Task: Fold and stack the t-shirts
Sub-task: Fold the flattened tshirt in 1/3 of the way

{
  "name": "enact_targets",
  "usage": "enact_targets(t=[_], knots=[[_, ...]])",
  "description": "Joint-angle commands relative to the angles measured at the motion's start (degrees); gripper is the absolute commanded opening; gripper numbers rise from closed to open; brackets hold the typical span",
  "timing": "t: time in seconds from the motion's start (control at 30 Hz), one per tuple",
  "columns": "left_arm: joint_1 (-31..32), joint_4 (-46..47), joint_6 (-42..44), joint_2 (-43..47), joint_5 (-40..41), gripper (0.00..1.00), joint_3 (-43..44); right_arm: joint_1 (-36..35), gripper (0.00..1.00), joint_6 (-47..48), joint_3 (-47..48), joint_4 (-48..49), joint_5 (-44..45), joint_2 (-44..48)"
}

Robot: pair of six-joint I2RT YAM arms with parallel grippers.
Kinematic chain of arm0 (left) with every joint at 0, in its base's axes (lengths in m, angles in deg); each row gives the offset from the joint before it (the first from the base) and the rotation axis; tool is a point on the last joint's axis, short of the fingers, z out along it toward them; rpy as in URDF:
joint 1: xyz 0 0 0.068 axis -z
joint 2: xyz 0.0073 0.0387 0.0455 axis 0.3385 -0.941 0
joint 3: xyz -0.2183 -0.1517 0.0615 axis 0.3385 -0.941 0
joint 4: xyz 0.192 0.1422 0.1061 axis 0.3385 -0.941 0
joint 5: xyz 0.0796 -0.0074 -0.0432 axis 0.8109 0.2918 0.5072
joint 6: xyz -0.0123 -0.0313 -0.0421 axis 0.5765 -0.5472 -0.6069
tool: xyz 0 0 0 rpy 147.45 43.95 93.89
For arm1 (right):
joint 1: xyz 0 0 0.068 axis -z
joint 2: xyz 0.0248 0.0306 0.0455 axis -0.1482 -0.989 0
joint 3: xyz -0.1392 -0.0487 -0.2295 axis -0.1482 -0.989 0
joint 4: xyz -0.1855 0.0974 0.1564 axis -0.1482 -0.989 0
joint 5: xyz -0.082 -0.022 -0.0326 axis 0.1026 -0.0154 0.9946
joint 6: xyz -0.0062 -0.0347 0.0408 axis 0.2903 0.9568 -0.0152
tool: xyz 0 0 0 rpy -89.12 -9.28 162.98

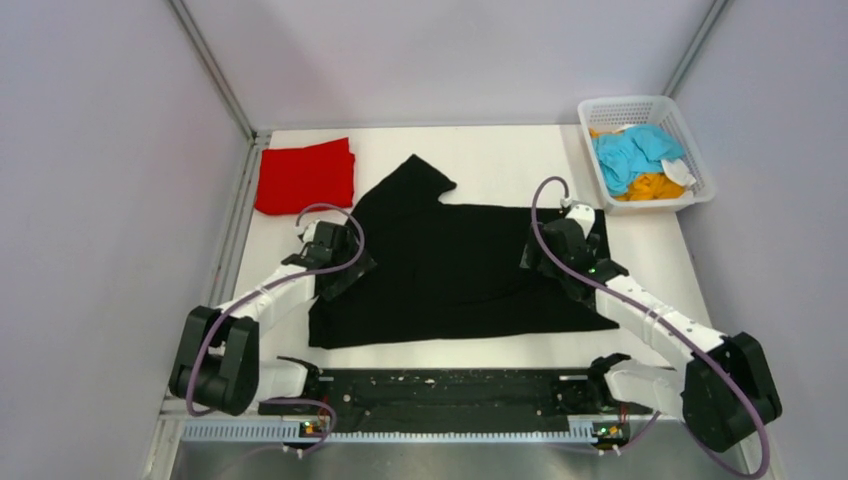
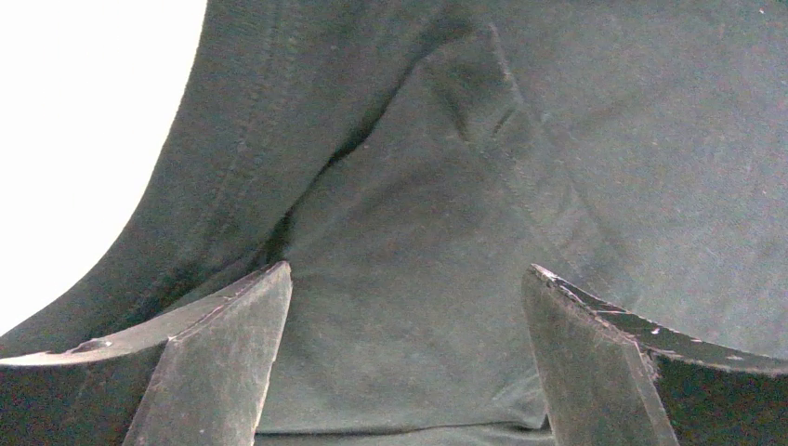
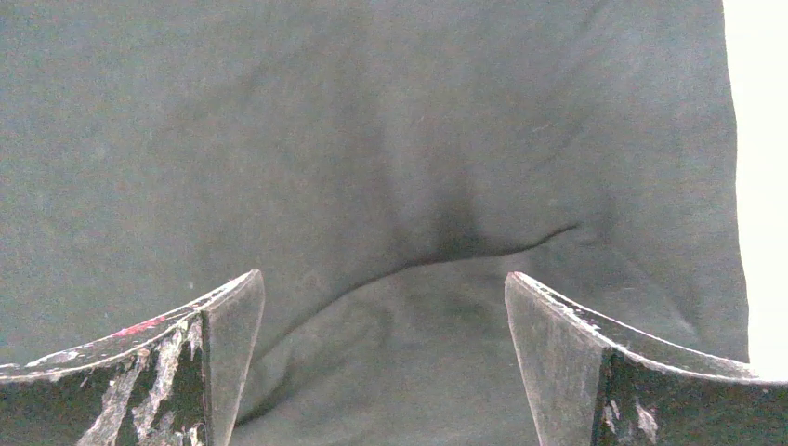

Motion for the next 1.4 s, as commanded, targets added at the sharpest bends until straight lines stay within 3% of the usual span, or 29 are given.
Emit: enact_targets(t=[0.0,0.2,0.57,0.67,0.8,0.97,1.17,1.37], knots=[[-1.69,-8.14,-1.90,2.76,8.39,0.99,-4.44,-0.68,0.99,-2.64,-0.28,1.66,9.33,6.00],[-6.93,-7.34,-0.26,4.70,4.20,0.99,-5.23,-0.68,0.99,-3.41,-4.17,4.50,11.46,12.25],[-9.66,-13.56,1.13,7.42,6.98,0.99,0.61,-0.76,0.99,-0.85,-6.92,6.70,11.52,18.74],[-9.42,-11.76,5.08,10.86,-0.69,0.99,3.87,-0.68,0.99,-0.34,-6.70,6.96,11.14,18.61],[-5.72,-1.05,10.59,10.88,-9.14,0.99,10.56,-0.68,0.99,-0.13,-6.65,6.99,9.87,18.62],[1.33,-1.55,19.38,-6.83,-8.00,0.99,31.40,-0.69,0.99,0.28,-6.91,6.65,10.35,18.57],[1.41,-9.32,25.29,-34.07,1.61,0.99,62.91,-0.68,0.99,0.57,-8.11,6.24,11.18,18.54],[0.91,-9.14,29.85,-57.09,6.76,0.99,88.92,-0.61,0.99,0.95,-8.23,6.28,12.36,16.46]])
